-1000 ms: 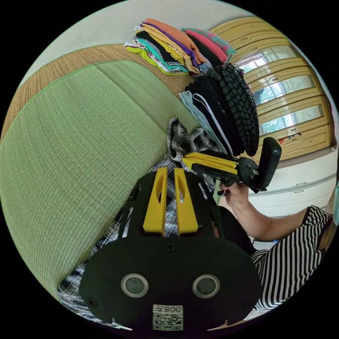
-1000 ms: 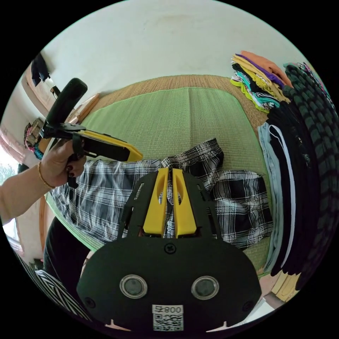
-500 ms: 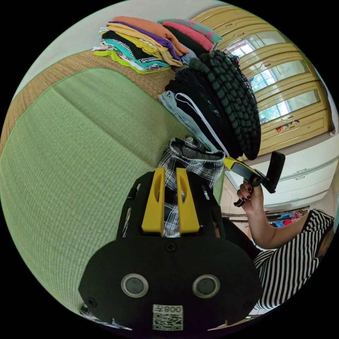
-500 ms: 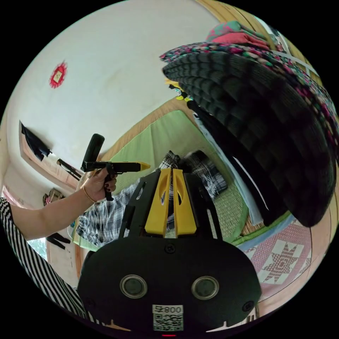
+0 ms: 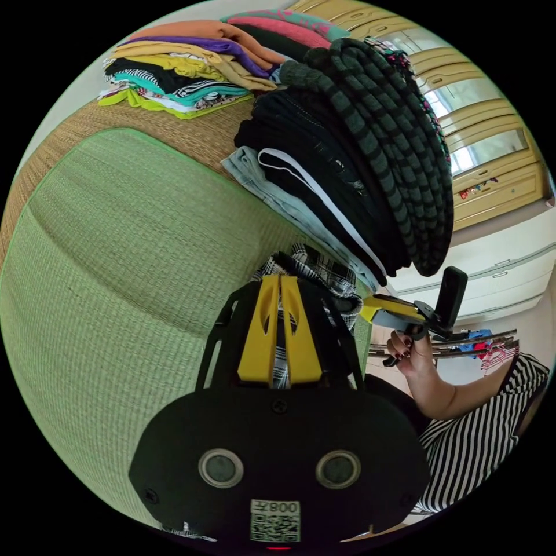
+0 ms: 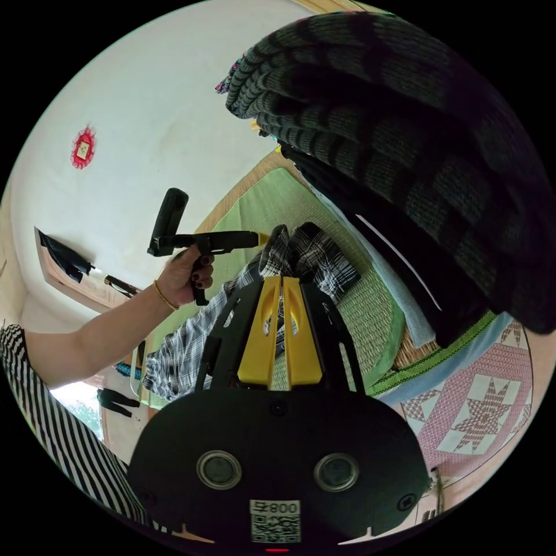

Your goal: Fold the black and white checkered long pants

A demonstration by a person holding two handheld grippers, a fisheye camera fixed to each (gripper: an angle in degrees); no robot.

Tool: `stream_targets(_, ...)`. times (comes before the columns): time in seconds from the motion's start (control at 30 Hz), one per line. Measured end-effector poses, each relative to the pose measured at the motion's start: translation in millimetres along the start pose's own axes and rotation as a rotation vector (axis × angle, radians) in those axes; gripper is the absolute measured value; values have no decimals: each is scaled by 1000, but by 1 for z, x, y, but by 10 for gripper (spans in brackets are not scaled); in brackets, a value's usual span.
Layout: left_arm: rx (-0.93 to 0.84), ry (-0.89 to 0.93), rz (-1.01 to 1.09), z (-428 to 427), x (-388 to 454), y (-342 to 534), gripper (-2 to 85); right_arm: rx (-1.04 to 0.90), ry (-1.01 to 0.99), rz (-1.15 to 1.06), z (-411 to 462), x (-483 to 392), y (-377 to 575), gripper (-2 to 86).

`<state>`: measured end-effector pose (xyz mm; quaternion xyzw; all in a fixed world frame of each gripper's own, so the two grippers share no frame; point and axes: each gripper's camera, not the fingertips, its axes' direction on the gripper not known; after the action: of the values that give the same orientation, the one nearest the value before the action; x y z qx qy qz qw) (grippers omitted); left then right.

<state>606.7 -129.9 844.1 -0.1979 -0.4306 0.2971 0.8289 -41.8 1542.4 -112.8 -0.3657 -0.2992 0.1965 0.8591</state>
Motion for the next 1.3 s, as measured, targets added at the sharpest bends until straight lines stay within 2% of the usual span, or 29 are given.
stream_targets(0.23,96,59,46,-16,17,-7,1,74,-89,8,-29,16,4,1)
stream_targets(0.5,58,59,75,11,24,-28,1,96,-68,121,-46,52,13,1)
stream_targets(0.67,-4,-6,88,37,20,-30,2,81,-47,177,-43,62,17,0)
stream_targets(1.0,-8,-44,141,63,8,-17,4,127,21,114,-60,28,9,0)
stream_targets(1.1,-17,-65,145,75,0,-10,3,82,33,9,-45,-4,-10,0)
stream_targets(1.17,-30,-74,144,84,-8,-4,2,6,118,-64,-21,-25,-30,0)
stream_targets(1.3,-15,-84,147,90,-20,10,2,-66,212,-29,8,-23,-50,0)
